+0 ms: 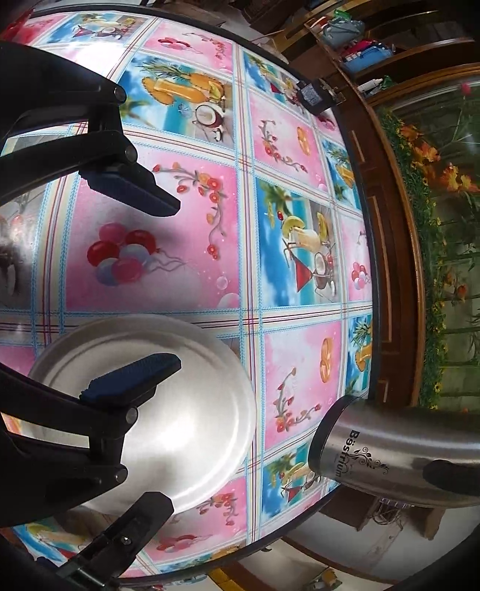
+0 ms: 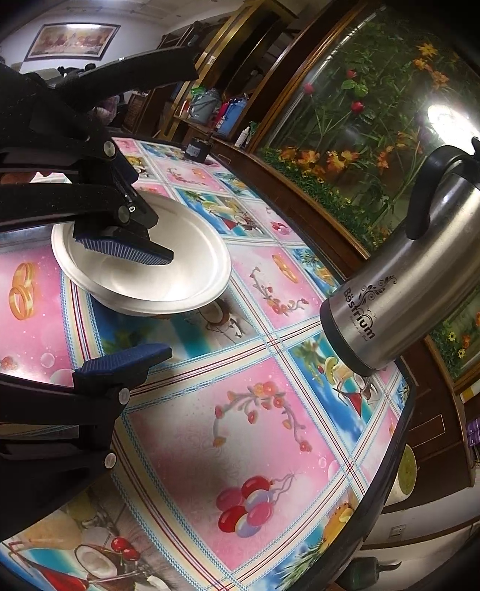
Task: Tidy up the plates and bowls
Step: 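Reach the left gripper to the small white bowl and grasp its rim, then carry the small white bowl with the left gripper to the stack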
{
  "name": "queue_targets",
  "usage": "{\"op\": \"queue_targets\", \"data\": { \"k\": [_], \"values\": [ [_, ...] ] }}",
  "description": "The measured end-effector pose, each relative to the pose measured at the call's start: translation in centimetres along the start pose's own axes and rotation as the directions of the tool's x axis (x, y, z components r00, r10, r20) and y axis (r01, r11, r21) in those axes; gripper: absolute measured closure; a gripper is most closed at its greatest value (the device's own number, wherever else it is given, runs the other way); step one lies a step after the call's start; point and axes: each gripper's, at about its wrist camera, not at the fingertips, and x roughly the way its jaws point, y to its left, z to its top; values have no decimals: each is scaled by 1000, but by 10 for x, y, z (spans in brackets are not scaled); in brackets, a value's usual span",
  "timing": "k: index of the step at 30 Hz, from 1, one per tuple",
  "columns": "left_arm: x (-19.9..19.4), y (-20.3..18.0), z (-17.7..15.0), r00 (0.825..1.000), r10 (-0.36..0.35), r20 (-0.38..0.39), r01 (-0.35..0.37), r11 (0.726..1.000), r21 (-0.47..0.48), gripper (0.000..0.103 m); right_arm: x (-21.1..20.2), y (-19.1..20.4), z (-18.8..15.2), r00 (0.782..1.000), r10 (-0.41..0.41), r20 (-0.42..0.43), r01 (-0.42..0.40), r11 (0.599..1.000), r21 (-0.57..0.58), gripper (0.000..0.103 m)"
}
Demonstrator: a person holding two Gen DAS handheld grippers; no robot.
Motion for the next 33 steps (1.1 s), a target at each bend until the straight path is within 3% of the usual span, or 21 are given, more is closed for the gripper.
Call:
{"op": "queue_targets", "data": {
  "k": [7,10,13,17,20,26,33],
  "values": [
    [7,1,-3,1000,-3,20,3,1000,-1,28,9,-2,0,1000,-31,-3,31,1000,-2,58],
    [7,1,-3,999,-21,32,21,1000,-3,36,13,-4,-1,999,-41,-8,41,999,7,60],
    [5,0,-2,999,-28,45,28,1000,4,43,17,-2,-2,999,-47,-16,47,999,-5,70],
    [1,-5,-3,997,-63,50,62,998,24,63,17,7,-4,999,-46,1,46,998,-38,88],
    [-4,-8,-5,996,-65,53,63,997,43,81,16,14,-7,999,-43,-1,43,997,-61,93],
    [-24,4,-16,995,-33,97,29,999,40,83,10,22,-14,1000,17,-22,-18,998,-55,94],
    [-76,44,-37,985,-1,174,2,1000,-9,84,-17,57,-39,995,97,-27,-99,989,-110,94]
  ]
}}
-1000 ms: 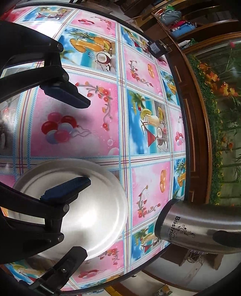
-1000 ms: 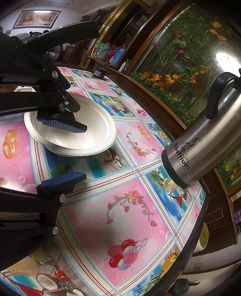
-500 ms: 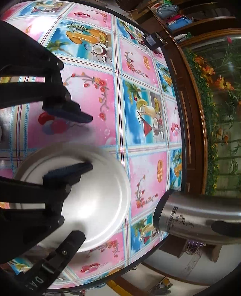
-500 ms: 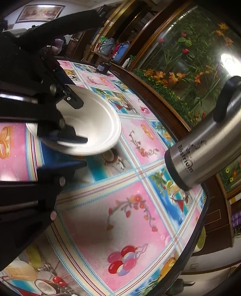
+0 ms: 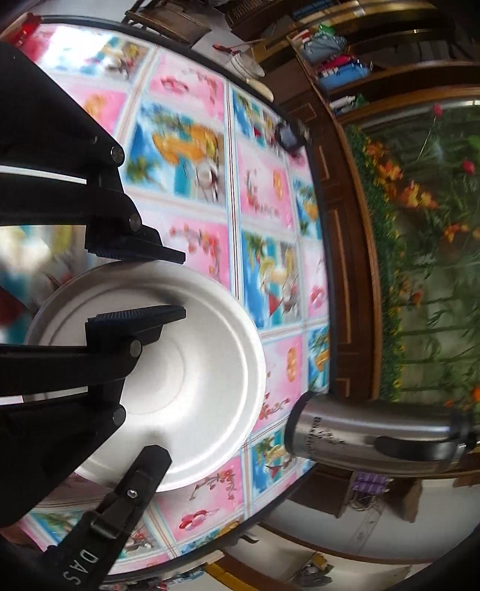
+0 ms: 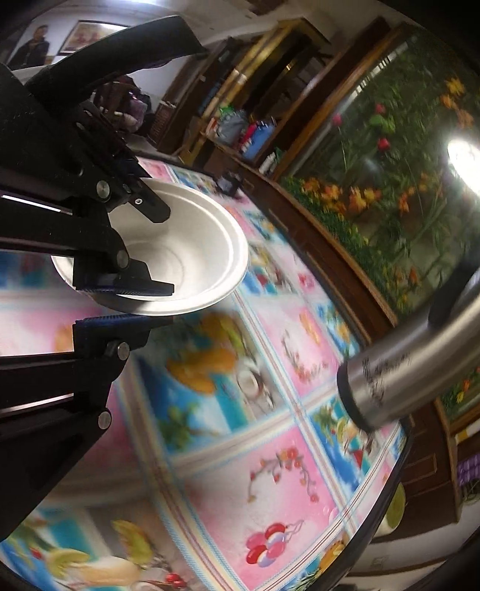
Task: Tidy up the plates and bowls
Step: 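Carry the small white bowl with the left gripper to the stack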
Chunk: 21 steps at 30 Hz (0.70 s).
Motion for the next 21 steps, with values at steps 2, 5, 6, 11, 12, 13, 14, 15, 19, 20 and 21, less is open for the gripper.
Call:
{"op": "queue_targets", "data": {
  "k": [2,5,6,11,12,13,14,15,19,20,21],
  "values": [
    [-20,15,-6,1000,11,26,-10,1000,-18,84,-11,15,-12,999,36,1,-36,999,-15,94],
    [-54,39,-19,997,39,69,-36,999,-40,84,-26,38,-32,996,93,-5,-93,995,-37,94],
    [-67,49,-25,995,52,85,-48,998,-50,83,-30,45,-38,994,106,-7,-107,993,-44,94],
    [-116,96,-52,987,100,126,-84,989,-122,83,-55,95,-80,983,183,-28,-184,977,-107,95],
    [-127,106,-59,984,115,134,-97,986,-134,83,-58,104,-87,981,192,-33,-195,974,-119,95],
    [-136,115,-64,982,128,138,-108,984,-144,83,-63,118,-97,978,203,-41,-207,968,-142,95],
    [-142,122,-68,981,137,141,-115,982,-153,83,-66,128,-105,976,212,-48,-217,963,-158,95],
    [-151,132,-74,978,149,144,-124,978,-169,83,-68,134,-110,974,218,-53,-224,960,-168,95],
    [-176,165,-95,970,200,140,-166,961,-222,83,-75,169,-142,964,248,-91,-262,940,-218,94],
    [-182,175,-101,968,211,139,-174,956,-236,83,-75,178,-151,962,254,-103,-271,935,-230,94],
    [-185,180,-104,966,219,138,-181,953,-241,83,-75,186,-159,960,256,-113,-276,931,-239,94]
  ]
}}
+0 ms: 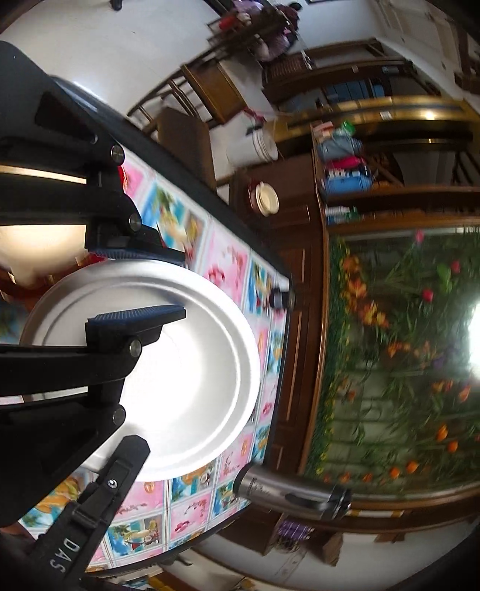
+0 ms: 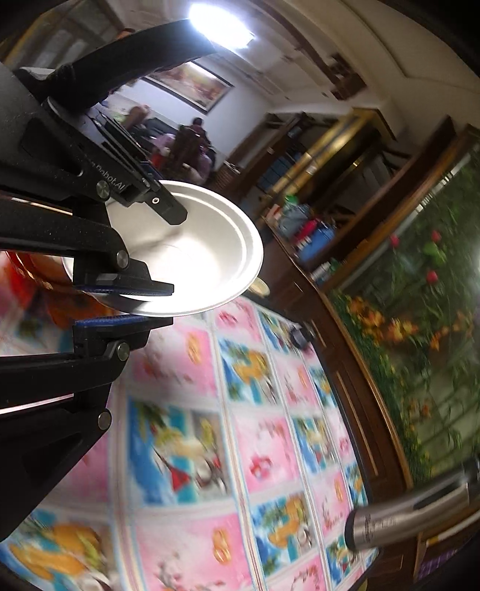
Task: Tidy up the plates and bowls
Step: 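Carry the small white bowl with the left gripper to the stack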
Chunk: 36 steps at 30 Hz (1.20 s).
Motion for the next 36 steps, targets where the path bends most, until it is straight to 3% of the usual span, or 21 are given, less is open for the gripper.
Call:
{"op": "queue_targets", "data": {
  "k": [7,14,24,33,36],
  "values": [
    [-18,54,-15,999,46,8,-45,997,-63,83,19,57,-37,998,21,-65,-26,997,-76,92],
    [-25,92,-36,997,74,-2,-74,992,-106,83,34,90,-67,993,32,-113,-45,992,-117,92],
    [-15,116,-69,993,98,-62,-105,987,-122,83,55,100,-108,985,2,-174,-26,991,-132,91],
    [-1,122,-84,989,99,-106,-114,984,-137,82,63,106,-122,988,-68,-142,41,982,-184,90],
    [-1,123,-85,987,130,-93,-141,982,-128,80,59,109,-121,991,-84,-108,61,978,-200,74]
  ]
}}
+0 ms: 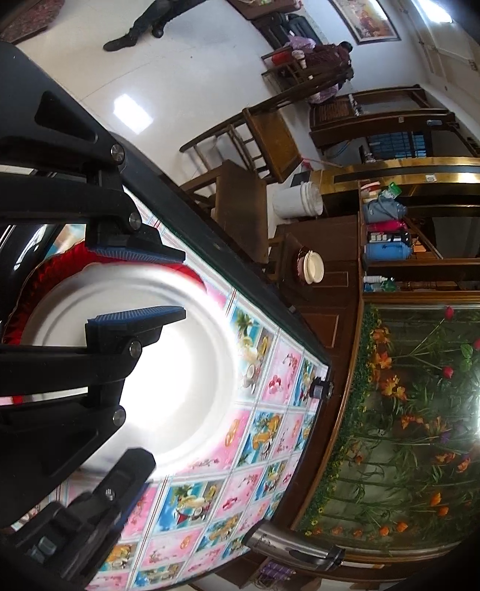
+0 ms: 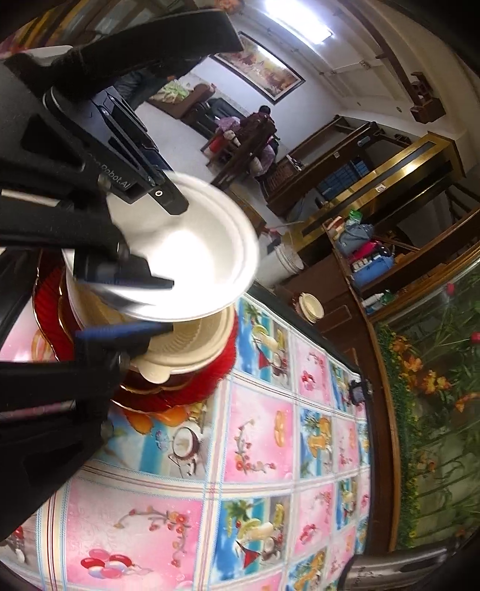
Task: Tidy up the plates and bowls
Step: 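Carry the small white bowl with the left gripper to the stack, then set the small white bowl on the stack and open the left gripper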
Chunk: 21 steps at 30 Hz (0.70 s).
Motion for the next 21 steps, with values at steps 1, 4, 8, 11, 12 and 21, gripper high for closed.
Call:
{"op": "queue_targets", "data": {
  "k": [1,4,8,11,12,21],
  "values": [
    [0,0,0,1000,2,4,-2,1000,0,77,-3,0,1,1000,3,13,-3,1000,-1,65],
    [-4,4,0,1000,8,28,-8,1000,-15,46,-11,-1,3,999,10,44,-9,1000,-6,62],
    [-17,3,2,994,26,104,-24,999,-21,26,-22,-8,5,997,15,74,-16,1000,9,58],
    [-30,0,4,987,21,158,-18,1000,-19,19,-25,-15,4,997,22,77,-25,999,31,58],
    [-32,0,6,986,17,165,-14,1000,-18,19,-27,-17,3,996,26,80,-29,999,35,58],
    [-57,-8,10,977,-20,212,23,1000,-11,16,-44,-23,-4,991,27,134,-30,999,18,57]
  ]
}}
